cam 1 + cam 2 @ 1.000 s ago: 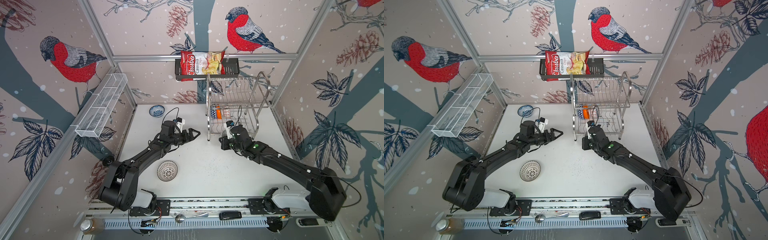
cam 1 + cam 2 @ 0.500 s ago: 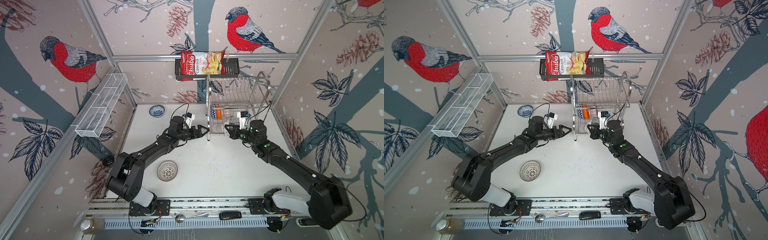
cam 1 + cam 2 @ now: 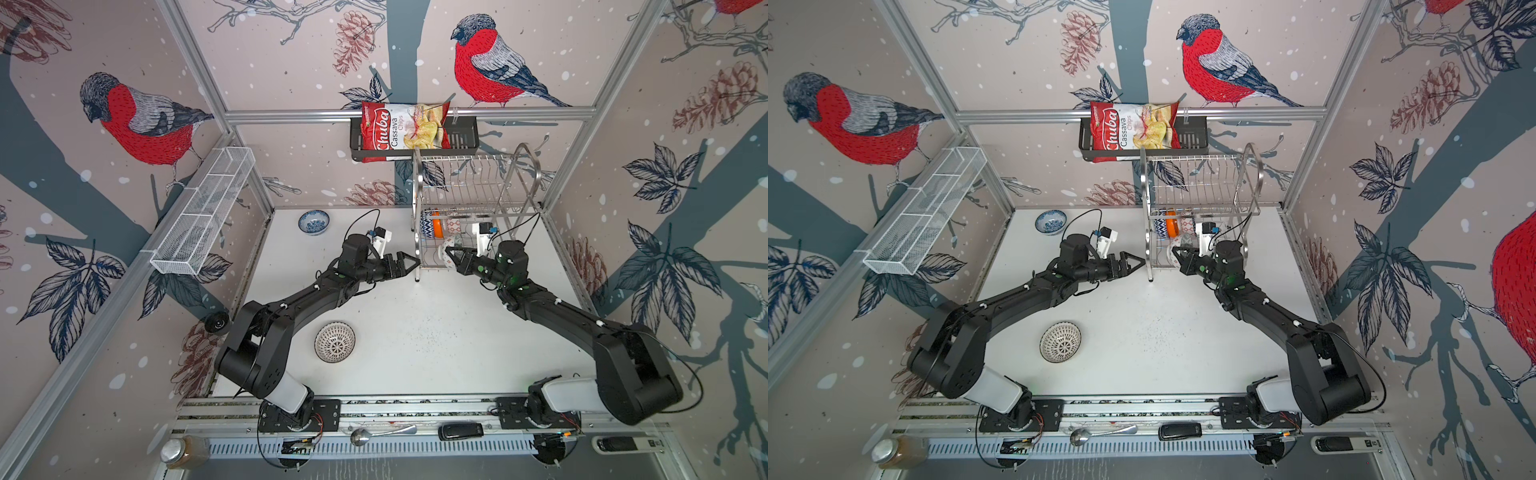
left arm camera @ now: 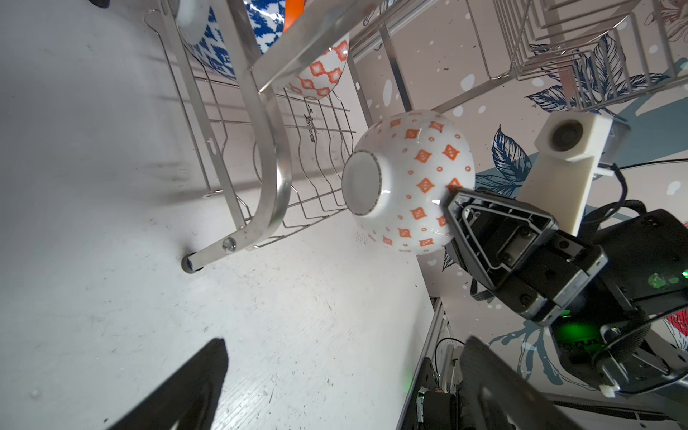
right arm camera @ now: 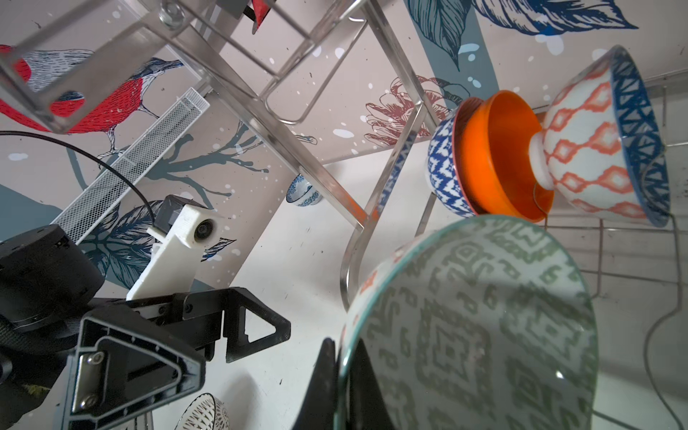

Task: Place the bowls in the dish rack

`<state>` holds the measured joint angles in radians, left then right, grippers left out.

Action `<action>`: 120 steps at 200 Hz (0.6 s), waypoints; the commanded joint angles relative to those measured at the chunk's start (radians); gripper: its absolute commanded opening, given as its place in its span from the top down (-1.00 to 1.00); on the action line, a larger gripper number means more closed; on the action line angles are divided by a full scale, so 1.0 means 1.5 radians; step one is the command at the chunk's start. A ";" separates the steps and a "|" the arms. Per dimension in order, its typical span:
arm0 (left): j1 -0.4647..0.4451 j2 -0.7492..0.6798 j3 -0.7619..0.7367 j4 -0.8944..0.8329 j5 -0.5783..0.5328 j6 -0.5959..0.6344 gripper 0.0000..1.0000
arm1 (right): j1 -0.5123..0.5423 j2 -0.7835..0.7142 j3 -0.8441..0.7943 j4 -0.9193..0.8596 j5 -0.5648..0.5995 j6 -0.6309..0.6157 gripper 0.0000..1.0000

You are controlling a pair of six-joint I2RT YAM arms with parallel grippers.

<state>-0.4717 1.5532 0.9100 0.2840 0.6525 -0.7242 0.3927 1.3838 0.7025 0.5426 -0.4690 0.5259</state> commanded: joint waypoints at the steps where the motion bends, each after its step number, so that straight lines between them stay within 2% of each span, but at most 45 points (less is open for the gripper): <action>1: -0.001 0.002 0.001 0.024 0.004 0.013 -0.95 | -0.002 0.013 -0.001 0.099 -0.024 0.018 0.99; 120: -0.005 -0.001 0.005 0.006 -0.003 0.025 -0.95 | -0.003 0.131 0.035 0.211 -0.068 0.072 0.99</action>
<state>-0.4751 1.5593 0.9112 0.2821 0.6502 -0.7071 0.3882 1.5562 0.7387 0.7380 -0.5331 0.6094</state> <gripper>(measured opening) 0.977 0.082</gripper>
